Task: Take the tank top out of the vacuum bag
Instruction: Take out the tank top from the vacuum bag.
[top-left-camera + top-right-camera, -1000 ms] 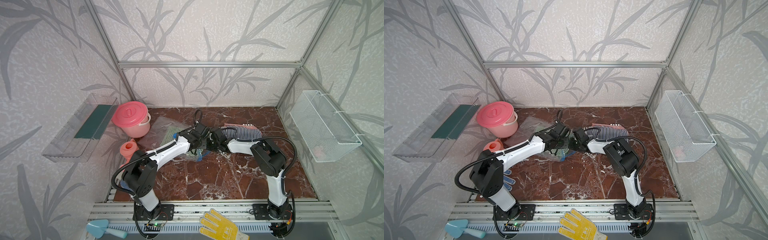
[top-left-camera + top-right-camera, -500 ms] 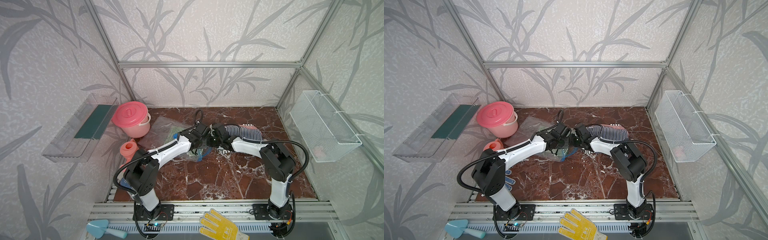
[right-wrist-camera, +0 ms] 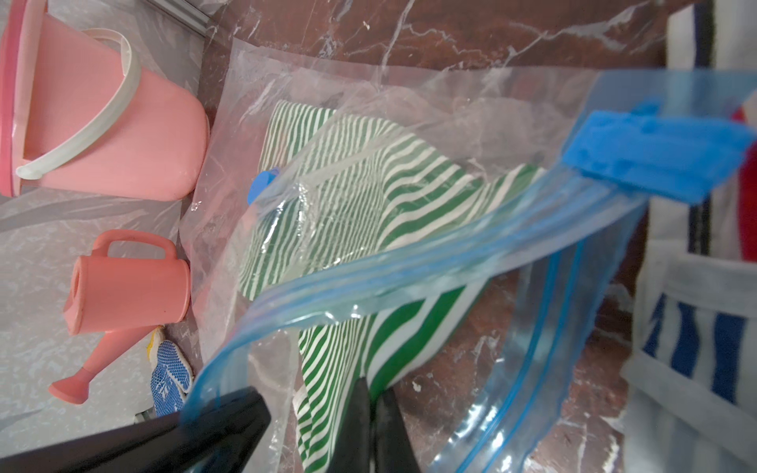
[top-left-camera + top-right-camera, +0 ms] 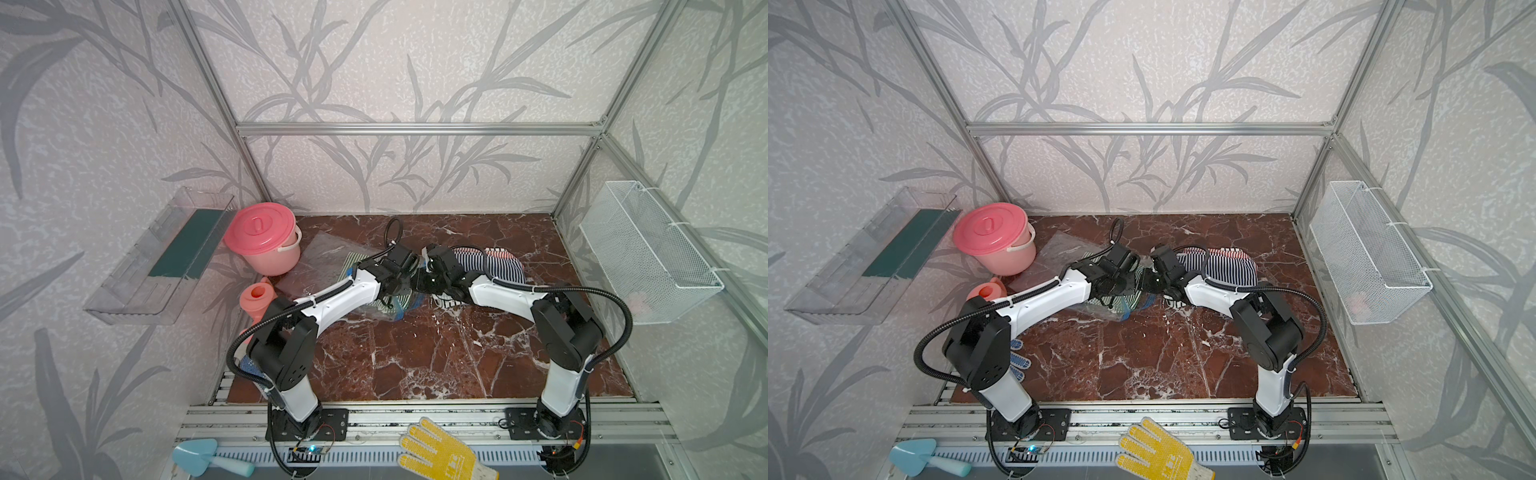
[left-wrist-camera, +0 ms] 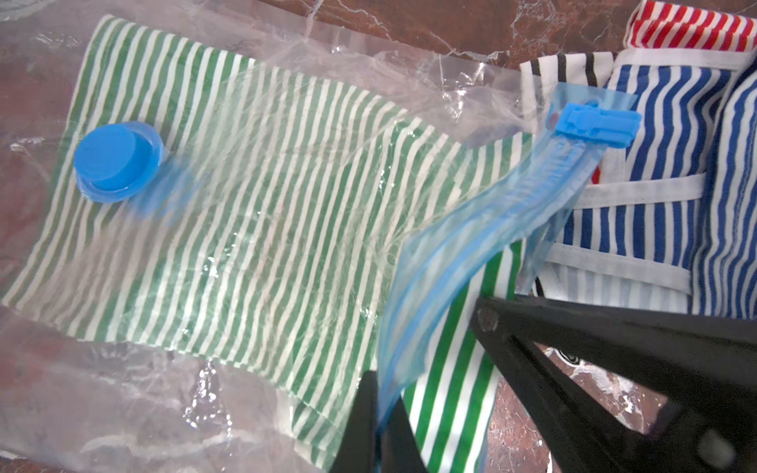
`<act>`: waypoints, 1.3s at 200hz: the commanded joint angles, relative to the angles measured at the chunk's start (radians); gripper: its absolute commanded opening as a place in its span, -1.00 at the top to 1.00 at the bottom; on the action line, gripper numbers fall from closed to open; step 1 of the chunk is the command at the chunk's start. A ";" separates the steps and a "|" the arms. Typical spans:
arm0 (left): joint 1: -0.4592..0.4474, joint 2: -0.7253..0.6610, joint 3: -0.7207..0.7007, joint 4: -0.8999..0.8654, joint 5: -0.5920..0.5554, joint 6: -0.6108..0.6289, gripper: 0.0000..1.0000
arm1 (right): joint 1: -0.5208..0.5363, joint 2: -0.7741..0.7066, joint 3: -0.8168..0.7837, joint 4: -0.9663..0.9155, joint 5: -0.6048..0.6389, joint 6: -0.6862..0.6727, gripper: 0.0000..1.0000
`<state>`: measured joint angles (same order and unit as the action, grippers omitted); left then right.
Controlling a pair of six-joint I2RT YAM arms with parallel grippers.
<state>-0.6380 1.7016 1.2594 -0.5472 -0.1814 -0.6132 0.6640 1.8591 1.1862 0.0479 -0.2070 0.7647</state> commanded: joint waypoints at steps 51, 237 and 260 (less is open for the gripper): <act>0.014 0.005 0.007 -0.008 -0.045 -0.017 1.00 | -0.003 -0.060 0.001 -0.044 0.028 -0.036 1.00; 0.027 0.021 -0.011 -0.002 -0.072 -0.038 1.00 | -0.003 -0.138 -0.004 -0.137 0.058 -0.082 1.00; 0.029 0.026 -0.012 0.001 -0.071 -0.042 1.00 | -0.003 -0.146 -0.008 -0.146 0.063 -0.087 1.00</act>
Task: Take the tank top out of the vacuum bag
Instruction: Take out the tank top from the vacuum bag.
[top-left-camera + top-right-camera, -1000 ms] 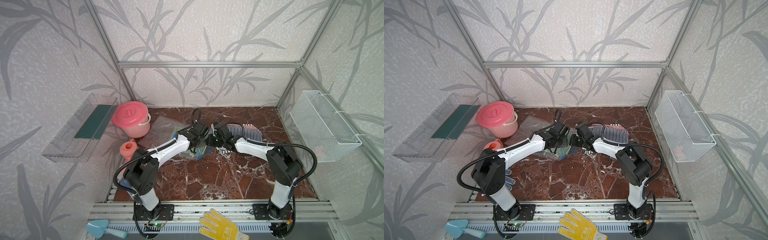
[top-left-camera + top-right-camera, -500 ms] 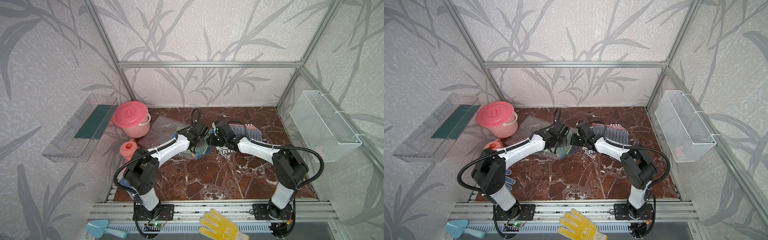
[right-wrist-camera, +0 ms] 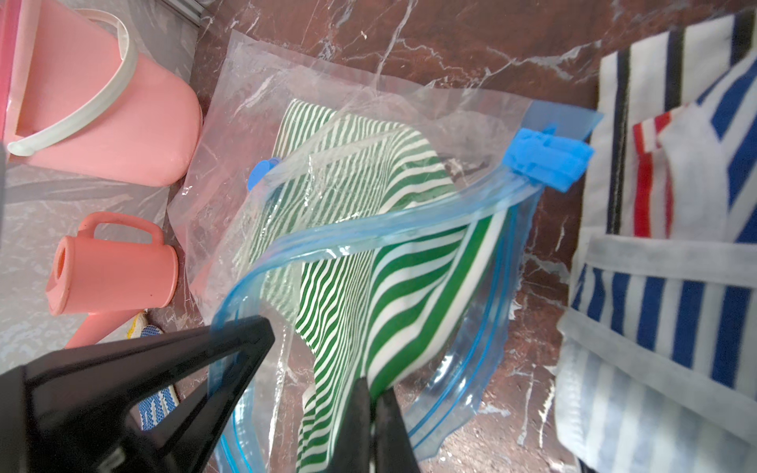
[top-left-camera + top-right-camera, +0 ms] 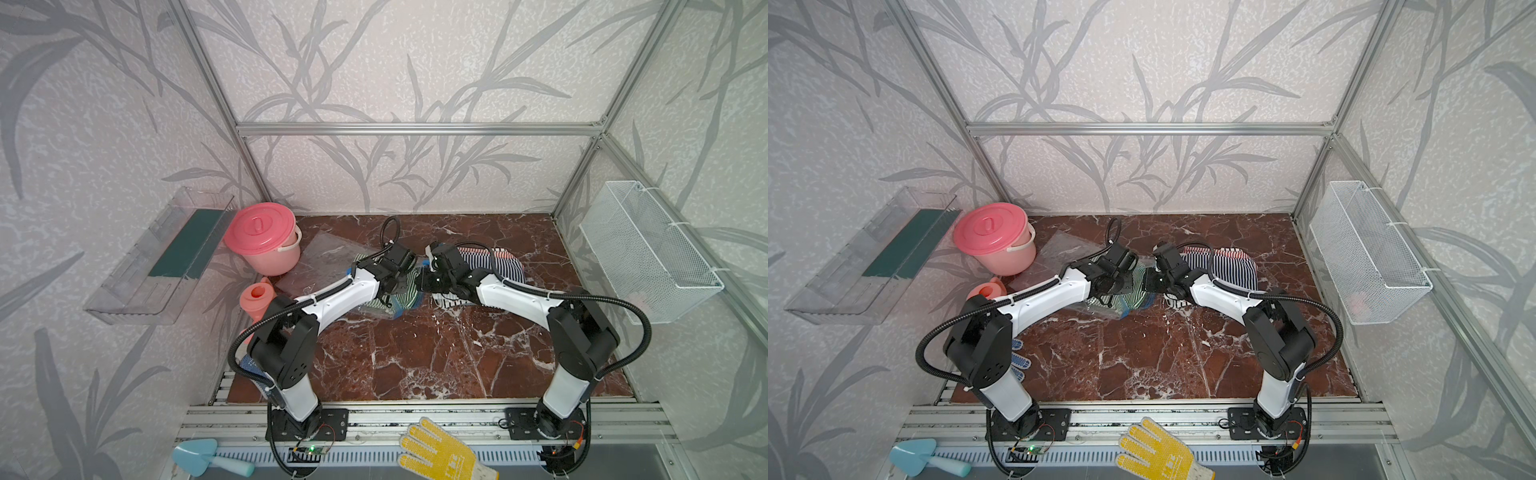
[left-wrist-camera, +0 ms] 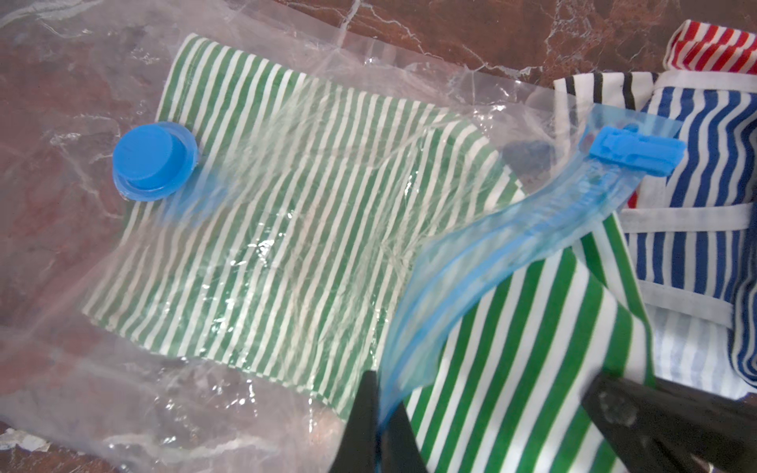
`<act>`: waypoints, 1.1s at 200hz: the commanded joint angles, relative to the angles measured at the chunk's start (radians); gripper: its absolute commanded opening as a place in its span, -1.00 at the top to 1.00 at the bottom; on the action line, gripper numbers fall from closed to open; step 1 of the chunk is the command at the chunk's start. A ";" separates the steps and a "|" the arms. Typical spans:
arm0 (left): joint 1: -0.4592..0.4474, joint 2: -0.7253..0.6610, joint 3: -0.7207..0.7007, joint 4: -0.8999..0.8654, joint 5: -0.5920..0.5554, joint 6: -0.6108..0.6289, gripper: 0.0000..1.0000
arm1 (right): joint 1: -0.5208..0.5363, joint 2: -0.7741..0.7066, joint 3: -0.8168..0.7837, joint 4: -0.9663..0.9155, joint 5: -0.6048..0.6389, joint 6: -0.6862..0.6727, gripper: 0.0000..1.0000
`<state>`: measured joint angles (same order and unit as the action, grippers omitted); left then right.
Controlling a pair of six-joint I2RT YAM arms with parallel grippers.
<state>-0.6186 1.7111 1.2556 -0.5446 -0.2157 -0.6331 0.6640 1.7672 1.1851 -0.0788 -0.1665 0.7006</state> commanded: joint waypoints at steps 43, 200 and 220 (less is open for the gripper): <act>0.010 0.028 -0.004 0.002 -0.032 -0.026 1.00 | -0.004 -0.081 -0.017 -0.026 0.031 -0.024 1.00; 0.022 0.041 -0.005 0.005 -0.036 -0.031 1.00 | -0.038 -0.126 -0.028 -0.056 0.056 -0.047 1.00; 0.023 0.040 -0.008 0.005 -0.036 -0.031 1.00 | -0.049 -0.133 -0.026 -0.062 0.054 -0.049 1.00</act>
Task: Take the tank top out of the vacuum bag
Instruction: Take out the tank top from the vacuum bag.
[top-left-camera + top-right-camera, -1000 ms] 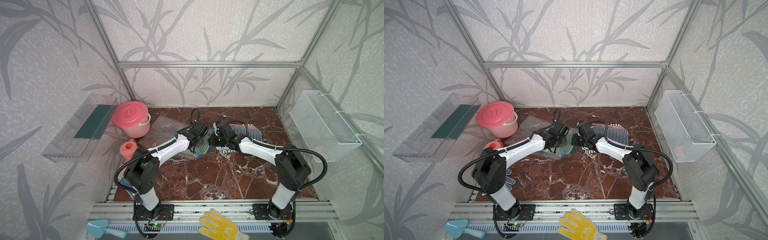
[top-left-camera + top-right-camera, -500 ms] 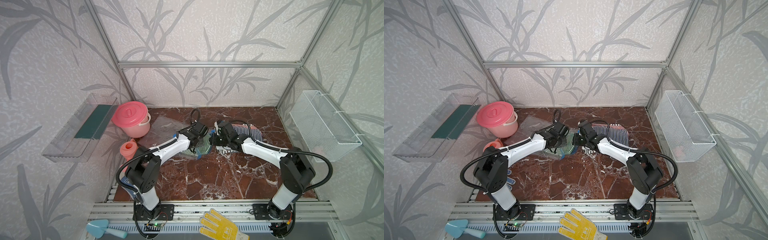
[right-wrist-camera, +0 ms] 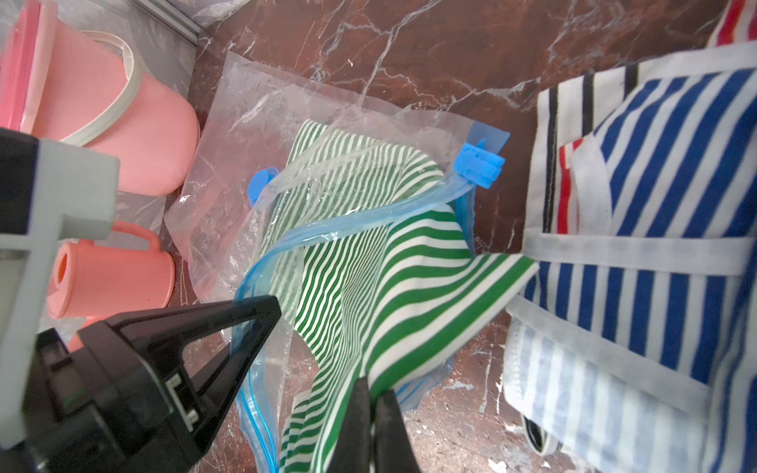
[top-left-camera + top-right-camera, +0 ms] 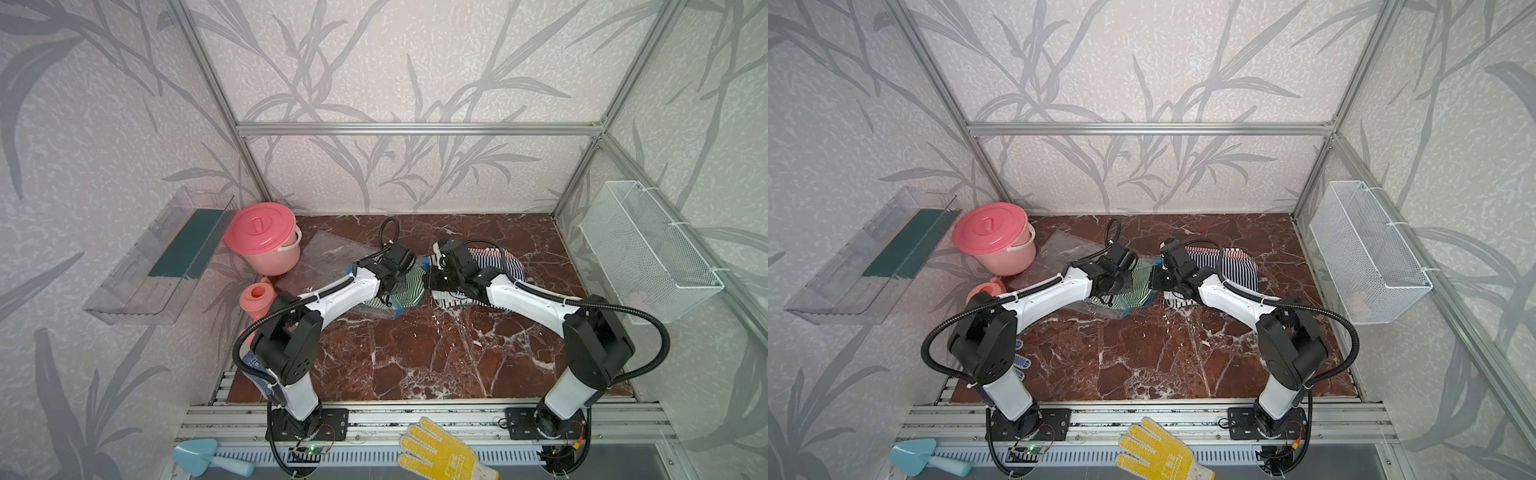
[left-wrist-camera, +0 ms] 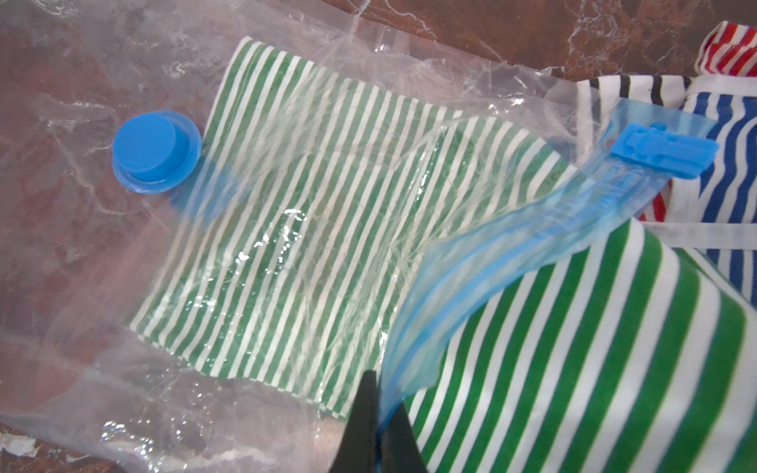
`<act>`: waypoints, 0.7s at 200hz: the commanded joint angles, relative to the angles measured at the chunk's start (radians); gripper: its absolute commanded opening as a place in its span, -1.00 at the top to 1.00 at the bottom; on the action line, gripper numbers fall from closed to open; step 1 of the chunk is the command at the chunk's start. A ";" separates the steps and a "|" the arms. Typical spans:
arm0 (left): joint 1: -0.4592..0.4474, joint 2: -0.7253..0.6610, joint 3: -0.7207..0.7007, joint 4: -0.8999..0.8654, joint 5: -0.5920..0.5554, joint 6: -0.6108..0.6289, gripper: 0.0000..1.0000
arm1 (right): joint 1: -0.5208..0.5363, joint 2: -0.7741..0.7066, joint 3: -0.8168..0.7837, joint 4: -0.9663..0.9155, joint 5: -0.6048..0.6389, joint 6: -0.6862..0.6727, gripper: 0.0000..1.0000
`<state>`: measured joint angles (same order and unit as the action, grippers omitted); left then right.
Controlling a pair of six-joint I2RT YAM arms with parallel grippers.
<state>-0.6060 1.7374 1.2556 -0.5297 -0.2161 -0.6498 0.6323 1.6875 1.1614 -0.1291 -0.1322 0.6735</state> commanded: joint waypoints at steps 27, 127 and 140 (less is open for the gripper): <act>0.011 0.014 -0.008 -0.010 -0.037 -0.011 1.00 | -0.029 -0.060 0.013 -0.024 0.023 -0.028 1.00; 0.018 0.012 -0.016 -0.014 -0.037 -0.010 1.00 | -0.069 -0.079 0.090 -0.065 0.041 -0.098 1.00; 0.020 0.012 -0.018 -0.013 -0.037 -0.010 1.00 | -0.071 -0.085 0.094 -0.065 0.046 -0.102 1.00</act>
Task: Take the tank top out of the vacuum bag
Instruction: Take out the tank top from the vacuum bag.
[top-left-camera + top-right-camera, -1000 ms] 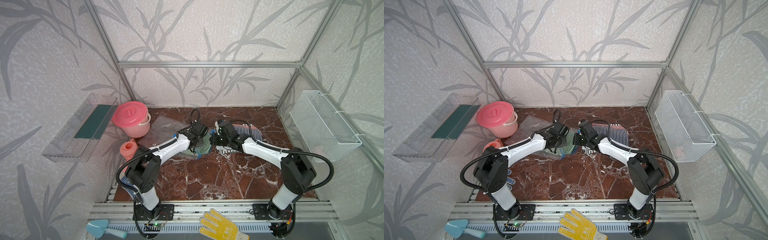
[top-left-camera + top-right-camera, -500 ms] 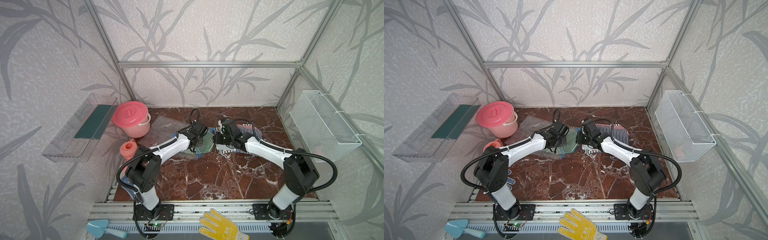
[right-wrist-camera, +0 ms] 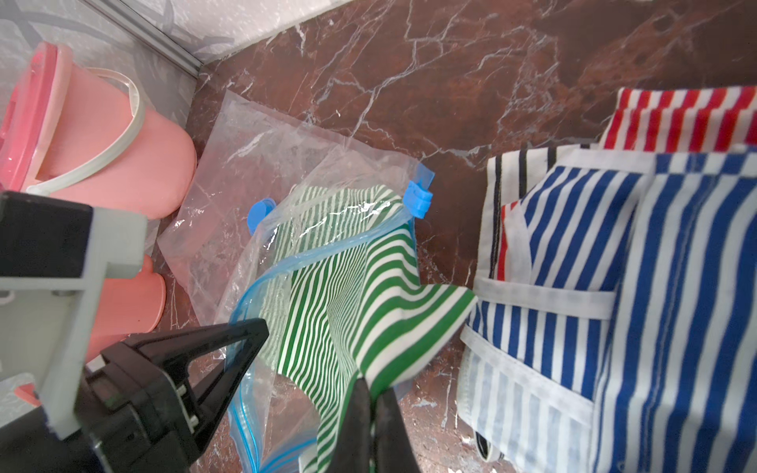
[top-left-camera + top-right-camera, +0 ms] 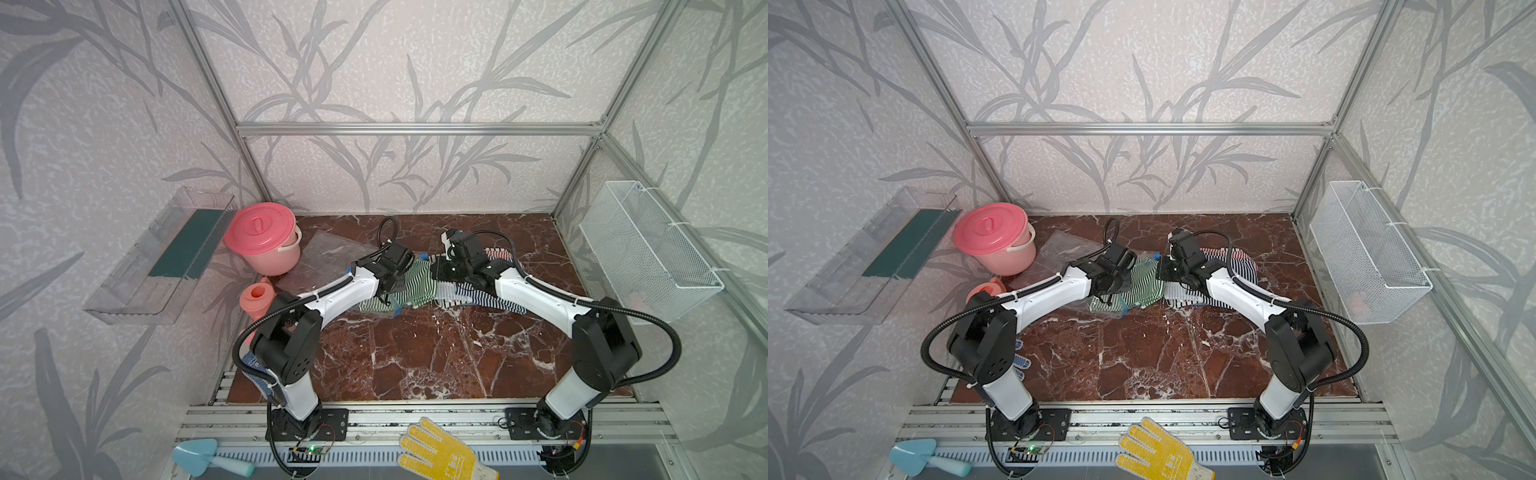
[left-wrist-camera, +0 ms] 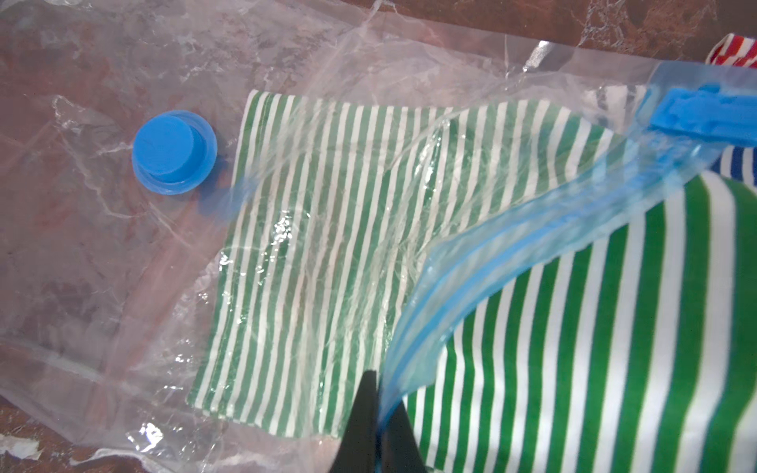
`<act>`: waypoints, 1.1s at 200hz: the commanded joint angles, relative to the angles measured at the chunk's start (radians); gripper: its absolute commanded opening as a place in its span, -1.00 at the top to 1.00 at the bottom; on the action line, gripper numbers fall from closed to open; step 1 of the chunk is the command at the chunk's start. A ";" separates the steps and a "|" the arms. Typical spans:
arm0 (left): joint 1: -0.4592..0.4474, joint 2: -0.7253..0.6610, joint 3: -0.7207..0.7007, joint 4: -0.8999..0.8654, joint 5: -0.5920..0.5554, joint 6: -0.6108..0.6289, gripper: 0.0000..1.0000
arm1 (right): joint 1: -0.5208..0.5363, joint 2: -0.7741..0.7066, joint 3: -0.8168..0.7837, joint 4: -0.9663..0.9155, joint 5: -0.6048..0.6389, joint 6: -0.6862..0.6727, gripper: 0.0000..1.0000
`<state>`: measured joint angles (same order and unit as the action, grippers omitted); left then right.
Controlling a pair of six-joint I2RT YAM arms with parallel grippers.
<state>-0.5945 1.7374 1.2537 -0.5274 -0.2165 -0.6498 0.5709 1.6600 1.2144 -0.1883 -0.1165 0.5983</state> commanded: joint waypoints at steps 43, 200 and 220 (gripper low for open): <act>0.011 0.019 -0.015 -0.014 -0.032 -0.011 1.00 | -0.018 -0.078 0.045 -0.006 0.044 -0.035 1.00; 0.031 0.063 0.013 -0.023 -0.023 -0.035 1.00 | -0.034 -0.136 0.033 0.002 0.061 -0.042 1.00; 0.040 0.082 0.035 -0.027 -0.020 -0.045 1.00 | -0.035 -0.149 0.023 0.008 0.059 -0.037 1.00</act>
<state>-0.5728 1.7870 1.2560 -0.5224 -0.2146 -0.6662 0.5461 1.5753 1.2270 -0.2092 -0.0704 0.5564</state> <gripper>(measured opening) 0.045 0.049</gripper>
